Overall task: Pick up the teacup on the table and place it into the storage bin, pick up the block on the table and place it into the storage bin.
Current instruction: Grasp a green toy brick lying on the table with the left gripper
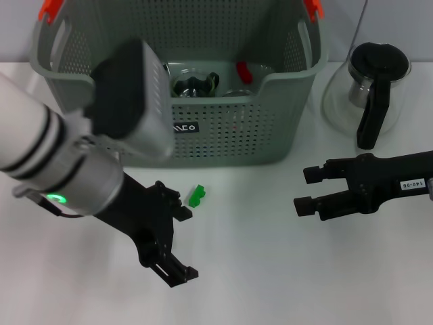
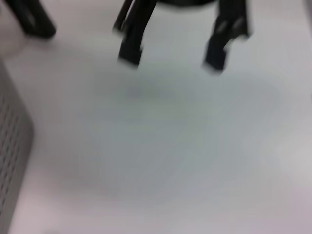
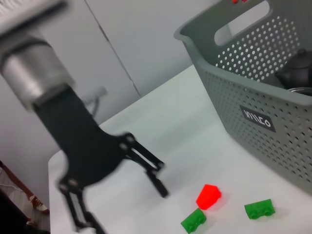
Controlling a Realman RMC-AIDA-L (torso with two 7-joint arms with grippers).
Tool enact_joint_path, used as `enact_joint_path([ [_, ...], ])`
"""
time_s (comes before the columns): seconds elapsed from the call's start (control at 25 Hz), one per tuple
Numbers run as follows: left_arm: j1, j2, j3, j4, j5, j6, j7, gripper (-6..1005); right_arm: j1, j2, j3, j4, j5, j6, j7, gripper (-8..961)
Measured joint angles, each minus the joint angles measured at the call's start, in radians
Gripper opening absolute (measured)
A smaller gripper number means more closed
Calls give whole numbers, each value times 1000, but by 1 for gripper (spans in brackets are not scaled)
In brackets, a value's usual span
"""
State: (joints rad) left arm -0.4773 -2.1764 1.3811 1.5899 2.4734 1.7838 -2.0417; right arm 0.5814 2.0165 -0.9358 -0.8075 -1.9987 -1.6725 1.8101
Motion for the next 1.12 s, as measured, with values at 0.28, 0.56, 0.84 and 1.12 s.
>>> enact_joint_path([
  [0.28,-37,0,125,-173,122,-204,-11,949,0,8,-1,1,0,1,0,946],
  [0.56,-77,7,144,-295,178,-298,12,948,-7,11,-1,2,0,4,0,947],
  [0.84,-92,7,147,-341,202,-323,30,947,-9,15,1,2,0,9,-1,947],
  [1.12,-96,6,149,-354,210,-317,38,899,-11,15,-1,5,0,17,-5,946],
])
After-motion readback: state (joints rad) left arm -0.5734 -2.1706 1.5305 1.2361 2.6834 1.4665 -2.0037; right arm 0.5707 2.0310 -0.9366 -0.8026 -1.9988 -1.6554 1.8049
